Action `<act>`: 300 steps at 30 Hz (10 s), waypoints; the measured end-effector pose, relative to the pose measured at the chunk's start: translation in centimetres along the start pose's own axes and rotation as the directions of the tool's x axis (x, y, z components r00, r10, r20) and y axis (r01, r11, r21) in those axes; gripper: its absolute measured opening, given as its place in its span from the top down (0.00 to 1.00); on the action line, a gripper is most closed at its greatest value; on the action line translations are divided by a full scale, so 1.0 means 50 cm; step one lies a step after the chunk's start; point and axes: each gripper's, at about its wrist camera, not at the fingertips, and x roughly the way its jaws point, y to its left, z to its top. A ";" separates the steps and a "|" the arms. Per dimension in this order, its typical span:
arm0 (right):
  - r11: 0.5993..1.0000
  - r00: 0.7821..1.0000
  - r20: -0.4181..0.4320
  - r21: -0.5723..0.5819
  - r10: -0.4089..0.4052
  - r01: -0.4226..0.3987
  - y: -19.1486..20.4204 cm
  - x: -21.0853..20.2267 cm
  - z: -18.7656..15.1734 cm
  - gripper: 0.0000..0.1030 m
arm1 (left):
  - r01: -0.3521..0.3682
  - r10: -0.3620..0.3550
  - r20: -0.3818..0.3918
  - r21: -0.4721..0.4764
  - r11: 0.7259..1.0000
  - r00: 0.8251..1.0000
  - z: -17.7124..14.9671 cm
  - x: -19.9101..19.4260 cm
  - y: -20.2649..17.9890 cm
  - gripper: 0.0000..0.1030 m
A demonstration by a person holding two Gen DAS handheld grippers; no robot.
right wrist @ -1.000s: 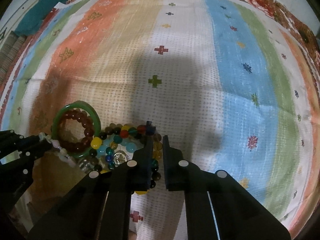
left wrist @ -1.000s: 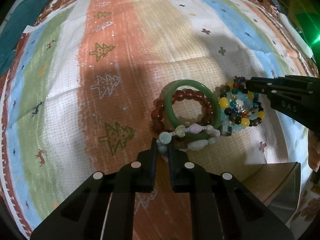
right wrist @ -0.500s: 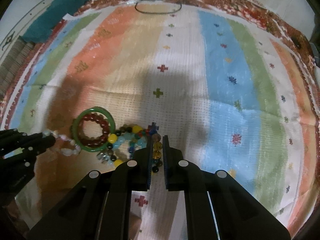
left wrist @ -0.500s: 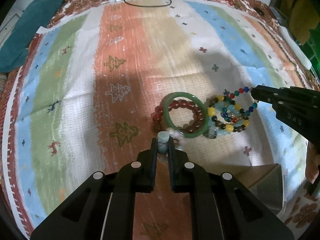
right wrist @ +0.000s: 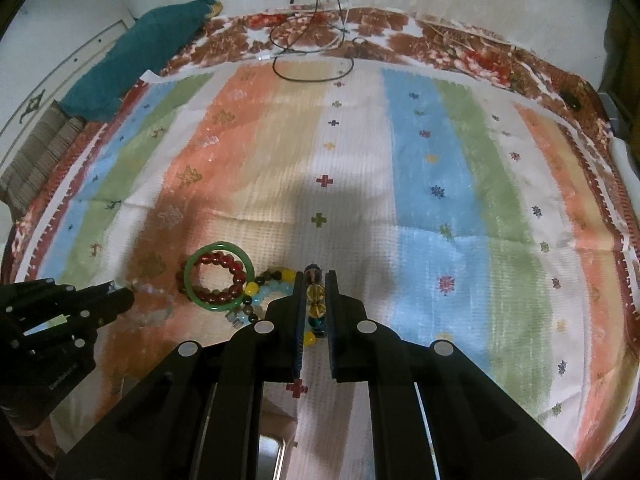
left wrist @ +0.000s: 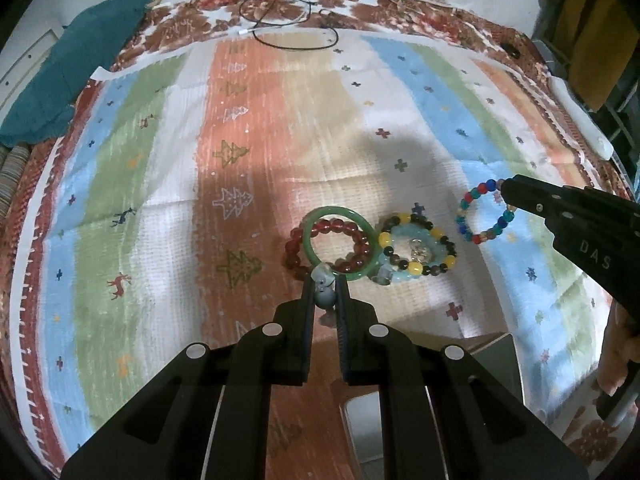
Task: Organize jewelry
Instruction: 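Lift both bracelets and carry them over the silver tin, then open both grippers to drop the bracelets into the tin, then move both grippers back to the remaining bracelets, then grasp the green jade bangle with the left gripper while the right grasps the black-yellow bead bracelet, then lift both bracelets, pulling the black-yellow one free of the light blue bracelet, then carry the jade bangle and black-yellow bracelet over the silver tin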
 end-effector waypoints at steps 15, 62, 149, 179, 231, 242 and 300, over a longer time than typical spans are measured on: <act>1.000 0.994 0.102 -0.002 0.024 -0.024 0.009 -0.091 -0.028 0.90 | 0.023 -0.022 0.086 -0.011 1.000 0.996 -0.023 -0.078 -0.022 0.91; 0.995 0.978 0.197 -0.081 0.071 -0.056 0.071 -0.224 -0.171 0.90 | 0.116 -0.117 0.184 0.015 0.993 0.976 -0.146 -0.192 -0.078 0.91; 1.000 0.984 -0.178 -0.005 -0.021 0.021 -0.017 0.096 -0.017 0.38 | -0.129 0.127 -0.085 -0.027 0.991 0.988 0.047 0.118 0.032 0.33; 0.986 0.953 -0.269 -0.123 -0.139 0.109 -0.011 0.237 -0.016 0.52 | -0.153 0.162 -0.154 0.072 0.986 0.975 0.073 0.231 0.005 0.76; 0.997 0.996 -0.081 -0.067 -0.043 0.038 -0.002 0.061 0.009 0.88 | -0.086 0.083 -0.088 -0.034 0.996 0.993 0.042 0.108 0.002 0.88; 0.997 0.995 -0.091 -0.072 -0.035 0.029 -0.001 0.062 0.006 0.88 | -0.116 0.106 -0.161 -0.054 0.992 0.981 0.036 0.143 0.024 0.78; 0.999 0.998 0.064 -0.041 -0.002 0.005 0.018 -0.078 -0.028 0.88 | -0.070 0.076 0.096 -0.063 0.996 0.992 -0.005 -0.077 -0.006 0.93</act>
